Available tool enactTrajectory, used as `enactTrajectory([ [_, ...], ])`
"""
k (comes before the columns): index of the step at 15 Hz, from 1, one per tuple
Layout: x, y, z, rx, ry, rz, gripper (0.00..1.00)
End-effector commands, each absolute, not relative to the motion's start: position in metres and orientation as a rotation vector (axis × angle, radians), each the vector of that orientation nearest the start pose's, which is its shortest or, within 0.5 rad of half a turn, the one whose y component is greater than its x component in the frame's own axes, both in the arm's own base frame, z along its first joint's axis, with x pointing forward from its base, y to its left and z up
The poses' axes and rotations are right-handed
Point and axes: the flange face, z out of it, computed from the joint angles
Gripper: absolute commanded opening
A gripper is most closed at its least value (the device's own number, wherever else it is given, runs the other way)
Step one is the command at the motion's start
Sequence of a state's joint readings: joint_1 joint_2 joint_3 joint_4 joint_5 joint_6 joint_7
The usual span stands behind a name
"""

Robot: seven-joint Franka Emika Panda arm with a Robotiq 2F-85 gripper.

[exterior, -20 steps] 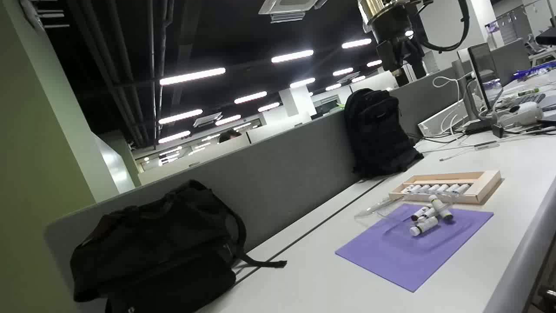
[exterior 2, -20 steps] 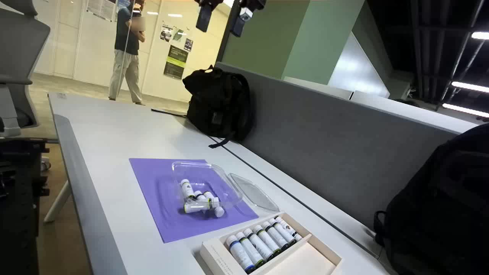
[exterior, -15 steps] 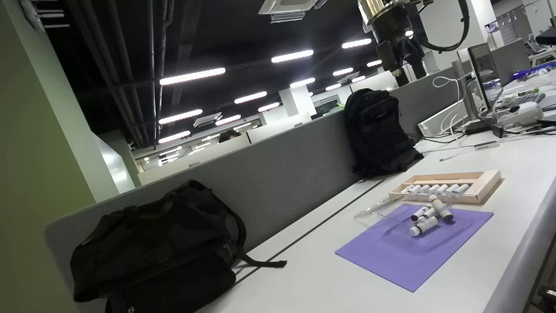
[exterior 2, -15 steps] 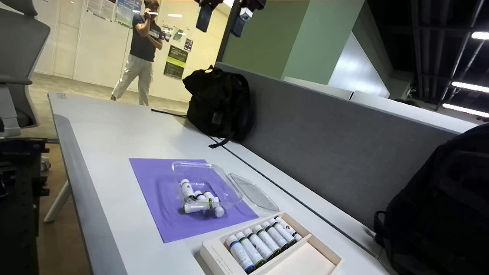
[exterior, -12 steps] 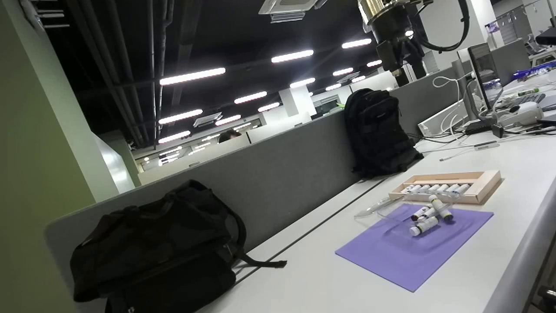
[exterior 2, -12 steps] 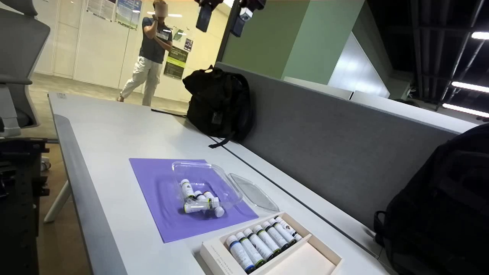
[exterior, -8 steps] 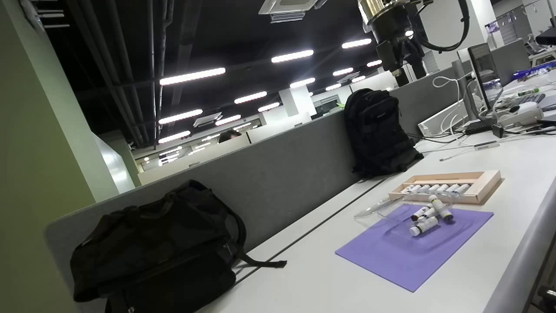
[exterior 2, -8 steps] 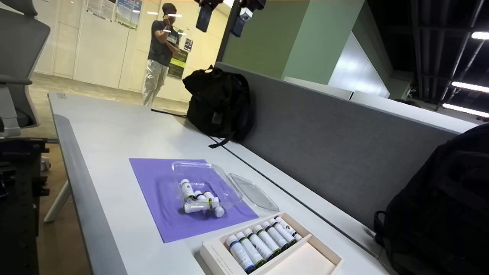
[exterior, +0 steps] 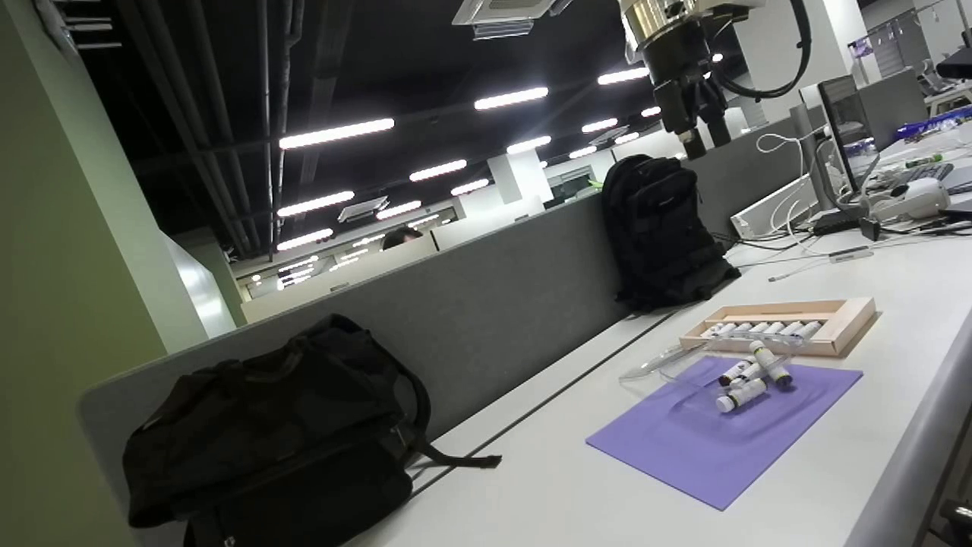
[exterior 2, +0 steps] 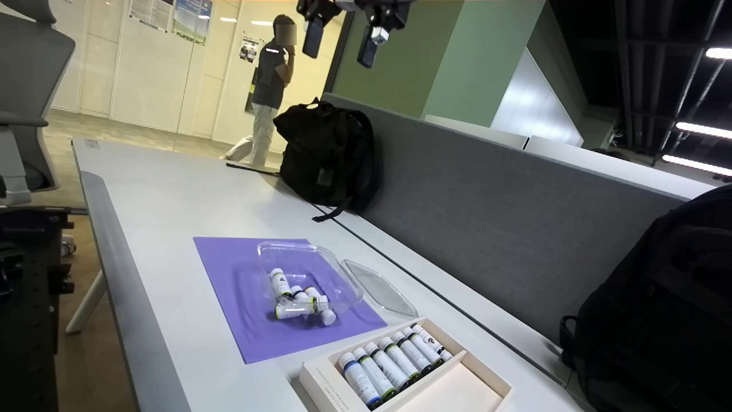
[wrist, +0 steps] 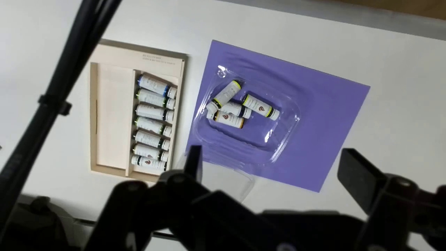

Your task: Put one bottle from the container into the bottom of the segment tray

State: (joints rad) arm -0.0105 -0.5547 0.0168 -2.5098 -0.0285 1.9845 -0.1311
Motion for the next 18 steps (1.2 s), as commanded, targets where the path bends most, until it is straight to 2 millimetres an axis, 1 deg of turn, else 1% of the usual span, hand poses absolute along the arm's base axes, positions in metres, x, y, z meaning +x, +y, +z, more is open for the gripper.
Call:
enactTrajectory([
  [1,0.419,0.008,0.440,-3.174,-0.415,0.007,1.00],
  [2,0.428,0.011,0.427,-3.168,-0.474,0.035,1.00],
  [5,0.457,0.018,0.382,-3.114,-0.738,0.193,1.00],
  [7,0.477,0.020,0.356,-3.086,-0.894,0.310,1.00],
  [9,0.491,0.019,0.332,-3.093,-0.959,0.433,1.00],
  [12,0.503,0.008,0.294,-3.078,-1.039,0.563,1.00],
  [13,0.506,0.005,0.283,-3.086,-1.031,0.606,1.00],
  [14,0.508,0.001,0.273,-3.134,-0.949,0.675,1.00],
  [15,0.495,0.008,0.282,-3.090,-1.010,0.581,1.00],
  [16,0.498,0.005,0.272,-3.095,-0.998,0.627,1.00],
  [18,0.502,0.002,0.263,-3.096,-0.993,0.658,1.00],
])
